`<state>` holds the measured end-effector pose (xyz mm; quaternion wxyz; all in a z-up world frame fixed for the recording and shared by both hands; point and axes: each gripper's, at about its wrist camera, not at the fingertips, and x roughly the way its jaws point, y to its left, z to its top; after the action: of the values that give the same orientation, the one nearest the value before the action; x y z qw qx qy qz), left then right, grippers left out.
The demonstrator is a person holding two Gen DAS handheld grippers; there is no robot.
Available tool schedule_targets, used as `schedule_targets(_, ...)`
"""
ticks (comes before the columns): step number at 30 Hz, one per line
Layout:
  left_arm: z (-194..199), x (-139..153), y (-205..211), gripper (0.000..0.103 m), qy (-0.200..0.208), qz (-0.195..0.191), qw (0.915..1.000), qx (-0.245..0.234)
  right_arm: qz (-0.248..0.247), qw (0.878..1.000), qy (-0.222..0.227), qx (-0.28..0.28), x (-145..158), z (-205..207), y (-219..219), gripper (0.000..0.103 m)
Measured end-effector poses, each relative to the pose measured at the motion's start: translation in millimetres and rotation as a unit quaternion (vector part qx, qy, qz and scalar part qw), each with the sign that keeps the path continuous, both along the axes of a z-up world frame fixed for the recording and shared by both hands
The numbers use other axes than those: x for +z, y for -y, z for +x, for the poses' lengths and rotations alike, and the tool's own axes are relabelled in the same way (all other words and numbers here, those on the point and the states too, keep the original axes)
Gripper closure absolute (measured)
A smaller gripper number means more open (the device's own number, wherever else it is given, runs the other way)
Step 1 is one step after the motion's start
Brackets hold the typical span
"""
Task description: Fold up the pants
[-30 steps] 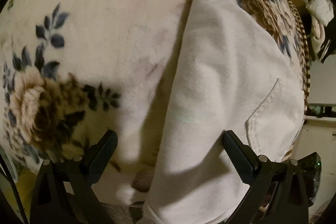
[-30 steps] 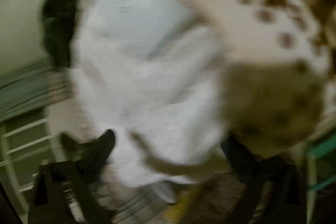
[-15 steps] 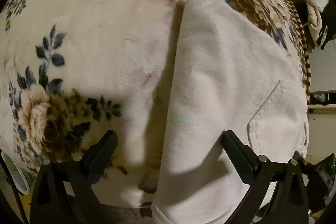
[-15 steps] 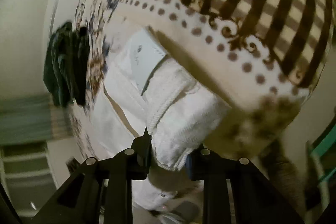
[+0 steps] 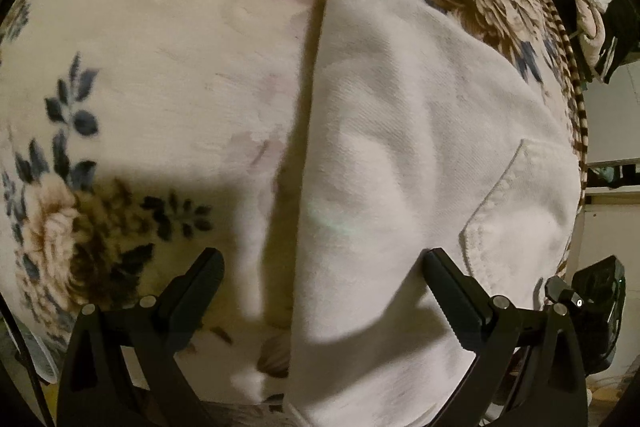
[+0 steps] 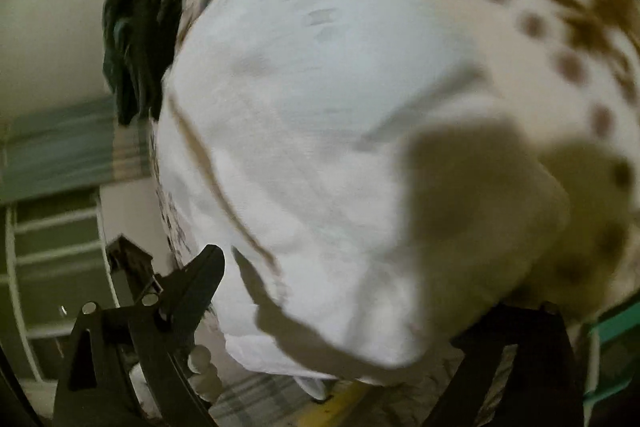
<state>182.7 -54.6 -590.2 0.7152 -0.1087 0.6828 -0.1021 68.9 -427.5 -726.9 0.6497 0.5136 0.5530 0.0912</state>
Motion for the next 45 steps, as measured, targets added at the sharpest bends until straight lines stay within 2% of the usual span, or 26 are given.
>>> schedule_targets(1, 1.2, -1.8, 1.1, 0.0, -0.002, -0.004, 1.0, 0.002, -0.019, 1.0, -0.002, 0.012, 3.9, 4.2, -6.4, 0.022)
schedule_targets(2, 2.8, -4.5, 2.1, 0.002, -0.005, -0.008, 0.9999, 0.005, -0.031, 0.999, -0.004, 0.018, 2.1, 13.6, -16.0, 0.025)
schedule_targets(3, 4.6, -7.6, 3.4, 0.002, -0.008, -0.018, 0.9998, 0.007, -0.044, 0.999, -0.003, 0.018, 2.6, 13.9, -18.5, 0.035)
schedule_targets(4, 7.1, -10.2, 6.3, 0.014, -0.011, -0.025, 0.9996, 0.008, -0.048, 0.999, -0.008, 0.01, 4.0, 11.4, -18.1, 0.044)
schedule_targets(5, 8.8, -11.1, 9.9, 0.051, -0.015, -0.045, 0.9989, 0.005, -0.047, 0.999, -0.013, 0.002, 4.4, 9.2, -17.2, 0.048)
schedule_targets(6, 9.9, -7.1, 16.1, 0.057, -0.015, -0.064, 0.9979, -0.005, -0.051, 0.999, -0.014, -0.001, 9.2, 7.1, -17.2, 0.057)
schedule_targets(7, 9.3, 1.5, 25.3, 0.065, -0.001, -0.049, 0.9985, -0.023, -0.062, 0.998, -0.011, -0.001, 17.0, 4.4, -18.4, 0.063)
schedule_targets(8, 7.6, 8.2, 31.3, 0.074, 0.009, -0.041, 0.9984, -0.037, -0.072, 0.997, -0.007, 0.0, 24.8, 2.1, -20.9, 0.065)
schedule_targets(11, 5.8, 28.2, 32.2, 0.083, 0.023, -0.045, 0.9976, -0.048, -0.106, 0.994, 0.002, -0.001, 57.3, 0.3, -30.4, 0.07)
schedule_targets(19, 21.3, 108.8, 19.6, 0.084, 0.066, -0.066, 0.9933, -0.068, -0.146, 0.989, 0.038, -0.008, 156.9, -5.7, -49.5, 0.073)
schedule_targets(22, 38.7, 137.2, 14.0, 0.084, 0.074, -0.074, 0.9918, -0.073, -0.155, 0.986, 0.054, -0.016, 201.5, 11.6, -60.2, 0.073)
schedule_targets(26, 80.6, 182.3, 11.9, 0.084, 0.107, -0.067, 0.9885, -0.083, -0.159, 0.983, 0.085, -0.027, 255.0, 52.0, -69.8, 0.073)
schedule_targets(30, 139.1, 217.7, 3.2, 0.084, 0.133, -0.061, 0.9862, -0.077, -0.16, 0.98, 0.115, -0.023, 293.2, 118.8, -76.6, 0.073)
schedule_targets(35, 243.3, 231.0, -7.0, 0.084, 0.149, -0.056, 0.9859, -0.051, -0.148, 0.979, 0.141, -0.009, 312.4, 239.0, -84.0, 0.073)
schedule_targets(40, 352.4, 211.7, -22.3, 0.084, 0.151, -0.062, 0.9864, -0.022, -0.142, 0.978, 0.153, 0.003, 302.9, 374.0, -94.0, 0.073)
schedule_targets(45, 426.0, 175.4, -32.6, 0.081, 0.142, -0.053, 0.9883, -0.02, -0.146, 0.978, 0.148, 0.026, 269.8, 482.2, -105.1, 0.072)
